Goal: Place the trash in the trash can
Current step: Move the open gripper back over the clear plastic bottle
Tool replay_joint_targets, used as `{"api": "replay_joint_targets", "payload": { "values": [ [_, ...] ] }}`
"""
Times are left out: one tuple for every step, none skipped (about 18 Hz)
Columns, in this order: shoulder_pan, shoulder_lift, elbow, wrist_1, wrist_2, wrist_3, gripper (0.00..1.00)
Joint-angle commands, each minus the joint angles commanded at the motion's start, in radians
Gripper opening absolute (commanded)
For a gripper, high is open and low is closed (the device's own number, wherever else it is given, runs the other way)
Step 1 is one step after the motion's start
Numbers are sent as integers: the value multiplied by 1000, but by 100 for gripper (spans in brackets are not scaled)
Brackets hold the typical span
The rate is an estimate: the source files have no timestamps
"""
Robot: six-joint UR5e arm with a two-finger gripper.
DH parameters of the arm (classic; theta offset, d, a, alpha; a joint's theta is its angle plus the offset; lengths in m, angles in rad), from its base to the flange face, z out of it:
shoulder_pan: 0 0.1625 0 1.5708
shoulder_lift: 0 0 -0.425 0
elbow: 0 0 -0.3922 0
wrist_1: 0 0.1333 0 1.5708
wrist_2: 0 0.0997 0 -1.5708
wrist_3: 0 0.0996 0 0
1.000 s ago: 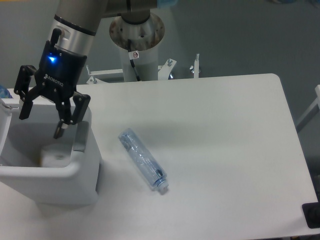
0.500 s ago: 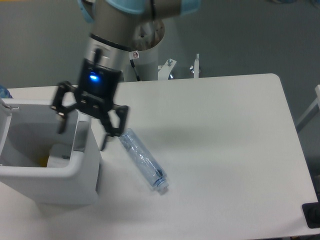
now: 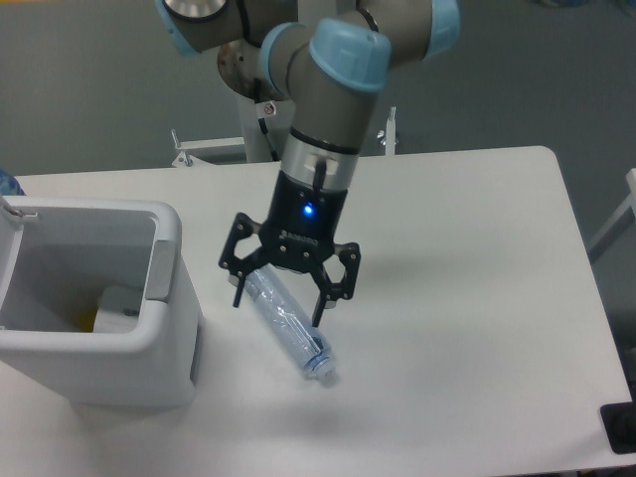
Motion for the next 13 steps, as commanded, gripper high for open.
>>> {"api": "replay_joint_targets", "payload": {
  "values": [
    [0,-15,2,-2,9,-5,100],
    [0,-25,2,-2,20,-6,100],
    [0,-32,2,-2,26,-6,100],
    [0,-41,2,-3,29,-6,100],
    [0,-49,2,-3,35,-6,100],
    [0,-57,2,-8,44,-9,100],
    [0,-66,5,-20,61,-15,100],
    [0,-78,9,-34,83,-20,100],
    [-2,-89,14,-47,109,-25,100],
    [-3,-101,18,-57,129,-31,100],
    [-6,-113,21,-57,144,-37,100],
    [-8,-126,25,-57,161,-55,100],
    [-9,-140,28,-57,178,-78,100]
  ]
}}
